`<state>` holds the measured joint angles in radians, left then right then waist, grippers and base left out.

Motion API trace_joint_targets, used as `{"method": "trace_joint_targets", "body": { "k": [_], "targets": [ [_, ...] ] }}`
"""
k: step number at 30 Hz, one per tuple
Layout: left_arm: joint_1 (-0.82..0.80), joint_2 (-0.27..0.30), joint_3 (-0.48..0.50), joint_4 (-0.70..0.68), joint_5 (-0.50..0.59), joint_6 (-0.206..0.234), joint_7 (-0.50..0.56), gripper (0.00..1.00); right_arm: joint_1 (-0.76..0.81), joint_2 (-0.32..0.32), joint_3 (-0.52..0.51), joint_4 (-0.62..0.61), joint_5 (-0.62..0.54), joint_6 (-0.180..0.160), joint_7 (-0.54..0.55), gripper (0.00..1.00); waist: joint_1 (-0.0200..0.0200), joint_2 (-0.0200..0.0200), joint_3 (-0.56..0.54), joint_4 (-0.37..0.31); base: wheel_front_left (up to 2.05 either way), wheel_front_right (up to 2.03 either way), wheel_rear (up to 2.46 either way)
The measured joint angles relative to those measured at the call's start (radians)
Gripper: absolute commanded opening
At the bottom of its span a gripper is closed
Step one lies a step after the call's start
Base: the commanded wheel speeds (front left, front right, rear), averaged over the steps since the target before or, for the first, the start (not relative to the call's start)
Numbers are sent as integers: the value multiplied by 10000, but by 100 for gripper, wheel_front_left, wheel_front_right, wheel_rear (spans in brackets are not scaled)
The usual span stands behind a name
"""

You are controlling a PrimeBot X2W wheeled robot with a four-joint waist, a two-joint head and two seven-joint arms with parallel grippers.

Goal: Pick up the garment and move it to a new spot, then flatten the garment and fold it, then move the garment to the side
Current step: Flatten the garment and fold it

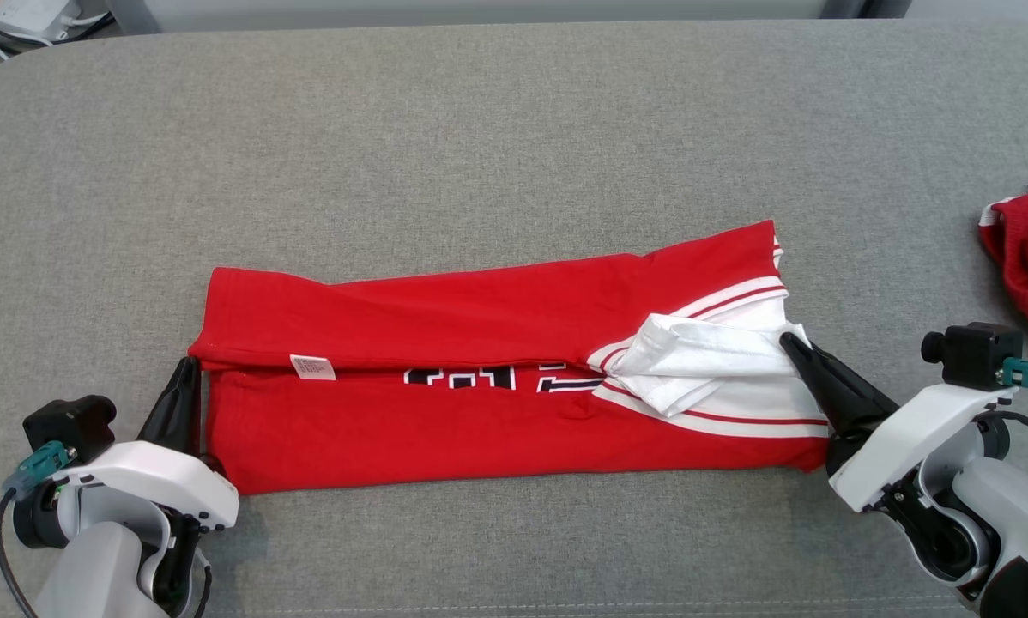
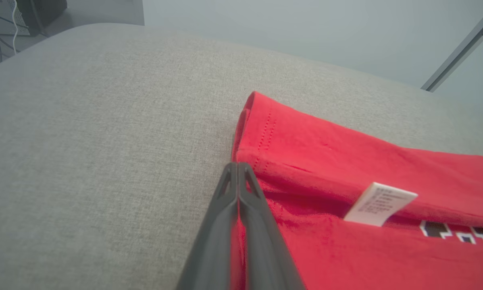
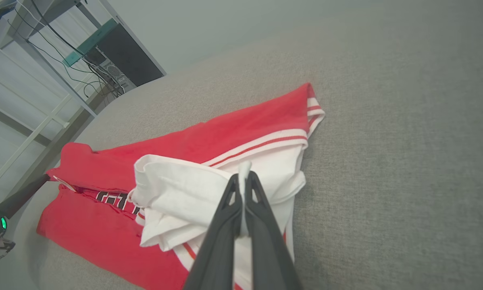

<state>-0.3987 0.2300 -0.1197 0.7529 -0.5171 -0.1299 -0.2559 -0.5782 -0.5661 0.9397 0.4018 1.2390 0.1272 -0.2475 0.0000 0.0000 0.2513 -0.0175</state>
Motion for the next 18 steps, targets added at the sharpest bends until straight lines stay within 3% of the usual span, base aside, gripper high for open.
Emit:
{"method": "trace_joint_targets", "body": {
  "k": [9,10,11,12,13,14,15,18],
  "targets": [
    [540,-288,314,-412,245,0,0,0,170,48,-35,58,-42,0,0,0,0,0,-62,122,0,0,0],
    [627,-301,286,-391,245,0,0,0,170,61,4,77,-42,0,0,41,0,0,-77,125,0,0,0],
    [708,-341,274,-387,245,0,0,0,170,77,40,123,-42,0,0,95,0,0,-95,130,0,0,0],
    [779,-389,276,-397,245,0,0,18,170,113,33,207,-40,0,0,100,1,0,-115,132,0,0,0],
    [845,-460,286,-405,244,0,0,65,172,161,-21,314,-40,0,0,100,0,0,-137,133,0,0,0],
    [895,-531,295,-395,245,0,0,65,185,203,-155,372,-40,0,2,100,0,0,-158,134,0,0,0],
    [921,-583,351,-430,278,2,0,100,201,245,-376,393,-46,0,0,100,0,0,-176,135,0,0,0],
    [1063,-617,692,-907,545,63,2,100,304,341,-1269,520,-232,0,-2,100,0,0,-199,149,0,0,0]
  ]
}}
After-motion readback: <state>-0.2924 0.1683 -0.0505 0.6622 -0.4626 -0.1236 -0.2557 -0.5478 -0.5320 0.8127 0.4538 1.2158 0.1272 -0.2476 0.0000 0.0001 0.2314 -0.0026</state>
